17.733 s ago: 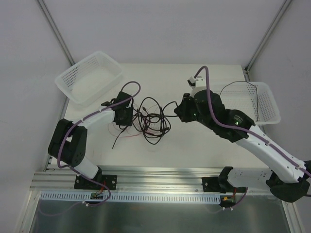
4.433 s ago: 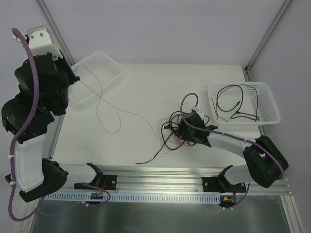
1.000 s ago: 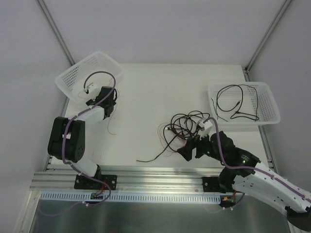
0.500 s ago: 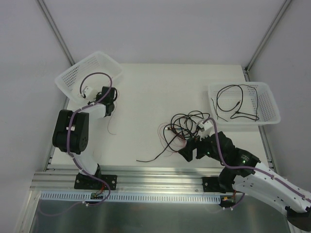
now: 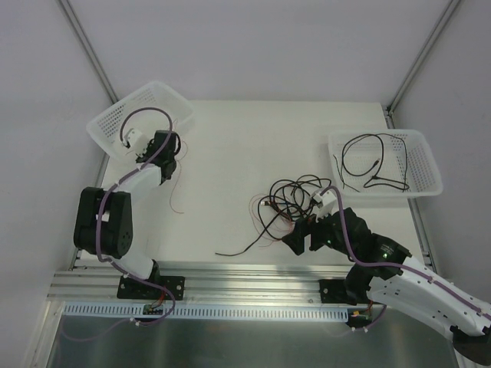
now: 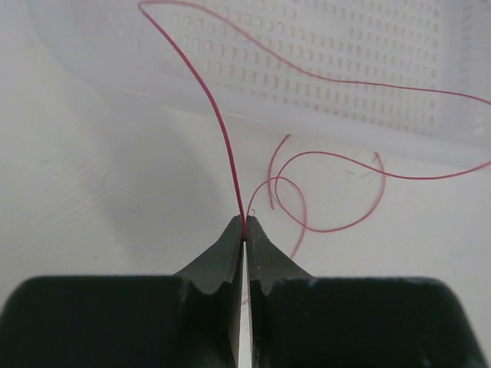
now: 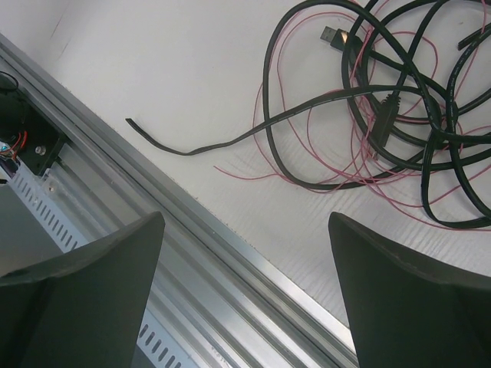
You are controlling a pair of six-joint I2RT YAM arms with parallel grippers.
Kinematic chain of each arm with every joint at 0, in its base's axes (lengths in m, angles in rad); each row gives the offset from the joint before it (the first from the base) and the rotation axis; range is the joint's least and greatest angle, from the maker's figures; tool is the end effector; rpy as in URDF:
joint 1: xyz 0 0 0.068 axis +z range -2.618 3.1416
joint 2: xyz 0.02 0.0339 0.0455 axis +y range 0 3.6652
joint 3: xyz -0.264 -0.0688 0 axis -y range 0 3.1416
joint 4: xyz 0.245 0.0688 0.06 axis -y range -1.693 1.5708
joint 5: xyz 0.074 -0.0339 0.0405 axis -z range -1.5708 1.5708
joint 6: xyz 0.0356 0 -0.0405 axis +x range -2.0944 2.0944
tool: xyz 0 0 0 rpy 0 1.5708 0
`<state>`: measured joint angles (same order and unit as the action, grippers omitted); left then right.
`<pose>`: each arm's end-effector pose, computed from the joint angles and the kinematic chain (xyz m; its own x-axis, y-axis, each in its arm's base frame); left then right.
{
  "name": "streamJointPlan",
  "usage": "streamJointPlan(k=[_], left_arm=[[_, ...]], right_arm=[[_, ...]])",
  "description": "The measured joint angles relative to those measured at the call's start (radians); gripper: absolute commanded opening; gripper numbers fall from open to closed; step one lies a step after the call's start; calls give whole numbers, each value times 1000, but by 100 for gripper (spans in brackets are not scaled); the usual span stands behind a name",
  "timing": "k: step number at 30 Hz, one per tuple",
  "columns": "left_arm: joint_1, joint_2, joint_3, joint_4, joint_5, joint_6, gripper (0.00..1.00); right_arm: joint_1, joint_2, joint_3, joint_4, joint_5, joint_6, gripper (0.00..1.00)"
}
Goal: Untangle the cables
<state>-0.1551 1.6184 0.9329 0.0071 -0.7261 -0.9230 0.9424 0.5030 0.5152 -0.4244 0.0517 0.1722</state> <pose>0.3381 -0.0289 0.2054 -0.0590 -0.5943 -0.8021 -0.7329 0.5713 -0.3694 0.0799 0.1068 0.2599 -0.3657 -0.2121 -0.9062 -0.7282 0.6717 0.1366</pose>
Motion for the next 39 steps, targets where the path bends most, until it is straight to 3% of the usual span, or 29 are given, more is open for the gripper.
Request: streamJointPlan(k=[4,14,21,29,32,34,39], left_arm=[[9,-105,94,-92,48,106,0],[113,-145,612,-255,161,397,0],[155,-27,940,-250,174,541,0],[244,250,979,-258,203,579,0],[270,336,940,-288,219,580,6],[279,367,917,-304,224,588,23],[292,348,825,-306,259,595,50]], right_arm=[[0,0,0,-1,5,0,93],[0,15,1,0,5,1,93],[0,52,2,0,5,2,93],[0,76,3,0,5,2,93],[0,76,3,0,5,2,93],[0,76,3,0,5,2,93],[0,80,3,0,4,2,93]])
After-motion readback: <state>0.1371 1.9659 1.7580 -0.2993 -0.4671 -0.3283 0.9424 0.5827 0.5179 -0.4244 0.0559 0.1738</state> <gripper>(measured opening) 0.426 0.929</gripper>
